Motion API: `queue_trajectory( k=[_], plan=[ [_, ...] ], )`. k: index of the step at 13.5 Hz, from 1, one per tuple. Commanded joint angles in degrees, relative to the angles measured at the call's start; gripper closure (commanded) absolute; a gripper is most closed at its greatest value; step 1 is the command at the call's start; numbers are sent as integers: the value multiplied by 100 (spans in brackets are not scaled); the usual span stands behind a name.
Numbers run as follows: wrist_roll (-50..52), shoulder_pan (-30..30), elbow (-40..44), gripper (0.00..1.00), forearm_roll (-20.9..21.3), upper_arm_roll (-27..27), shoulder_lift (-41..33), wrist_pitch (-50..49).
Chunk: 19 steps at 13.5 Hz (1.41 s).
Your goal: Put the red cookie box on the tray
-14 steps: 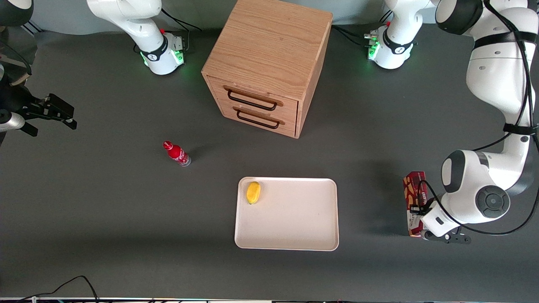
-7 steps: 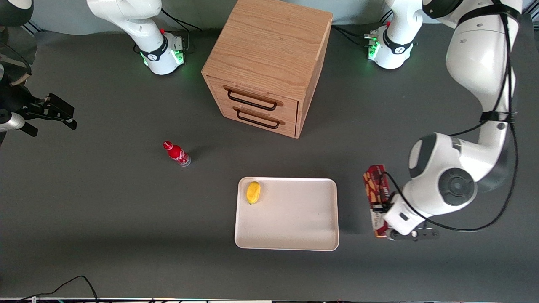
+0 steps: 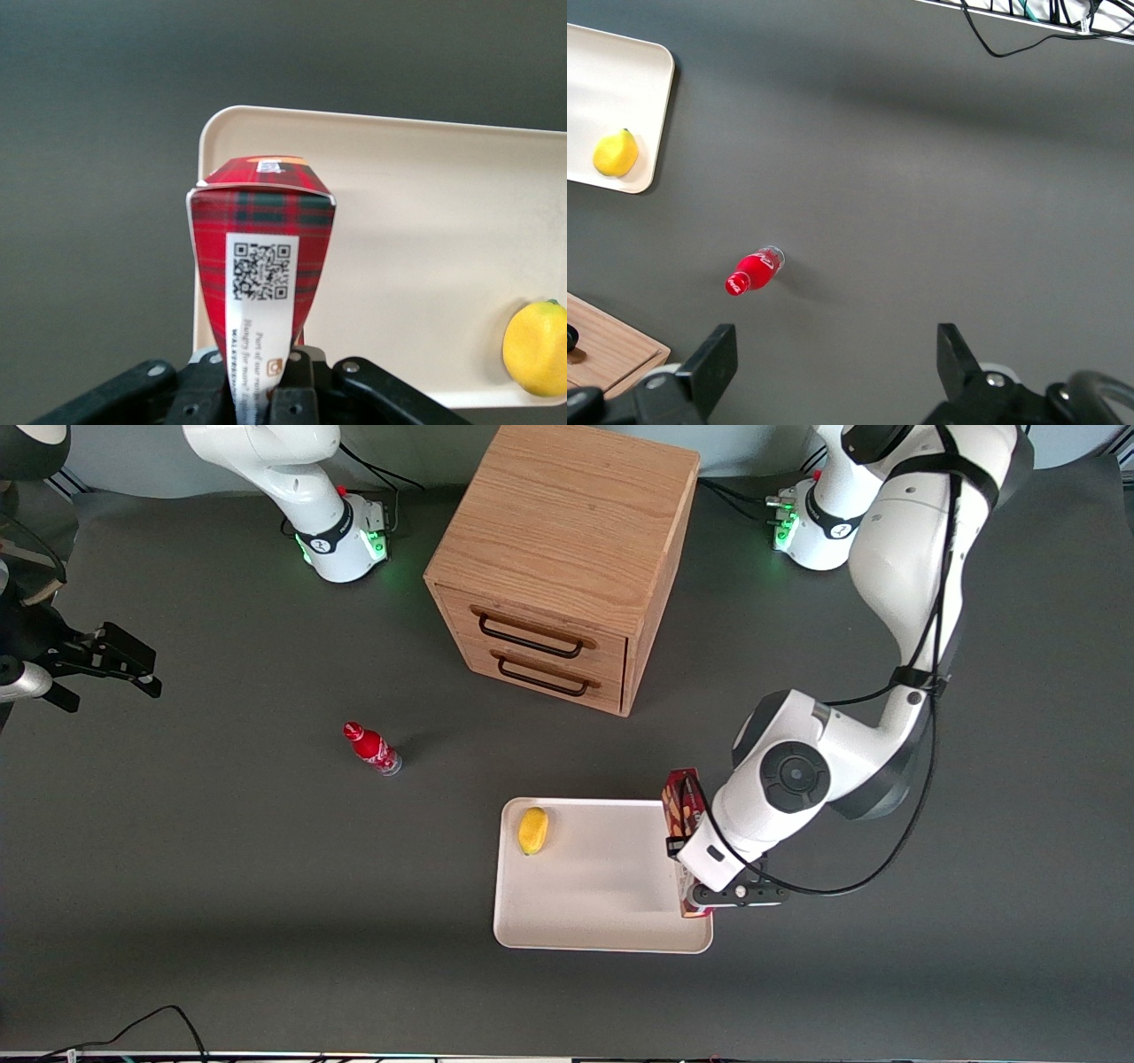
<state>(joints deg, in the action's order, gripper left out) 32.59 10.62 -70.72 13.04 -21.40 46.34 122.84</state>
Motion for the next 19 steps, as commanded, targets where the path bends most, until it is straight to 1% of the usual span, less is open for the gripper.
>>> queue_trajectory(
  k=[1, 4, 7, 8, 9, 10, 11, 14, 15, 16, 17, 19],
  plan=[
    [142, 134, 120, 100, 260, 84, 216, 231],
    [142, 247, 120, 100, 558, 171, 436, 232],
    [142, 441, 208, 100, 568, 356, 568, 240],
    [142, 432, 234, 86, 568, 374, 586, 240],
    [142, 424, 234, 61, 559, 374, 578, 232],
    [142, 406, 234, 21, 559, 374, 578, 240],
    [142, 406, 226, 0, 585, 374, 560, 232],
    [116, 214, 226, 0, 533, 365, 324, 65],
    [98, 82, 182, 0, 516, 339, 131, -109],
    [63, -15, 182, 0, 489, 330, -167, -633],
    [28, -138, 190, 0, 376, 312, -413, -1117],
    [-277, -515, 129, 0, -150, 321, -1089, -1585]
  ],
)
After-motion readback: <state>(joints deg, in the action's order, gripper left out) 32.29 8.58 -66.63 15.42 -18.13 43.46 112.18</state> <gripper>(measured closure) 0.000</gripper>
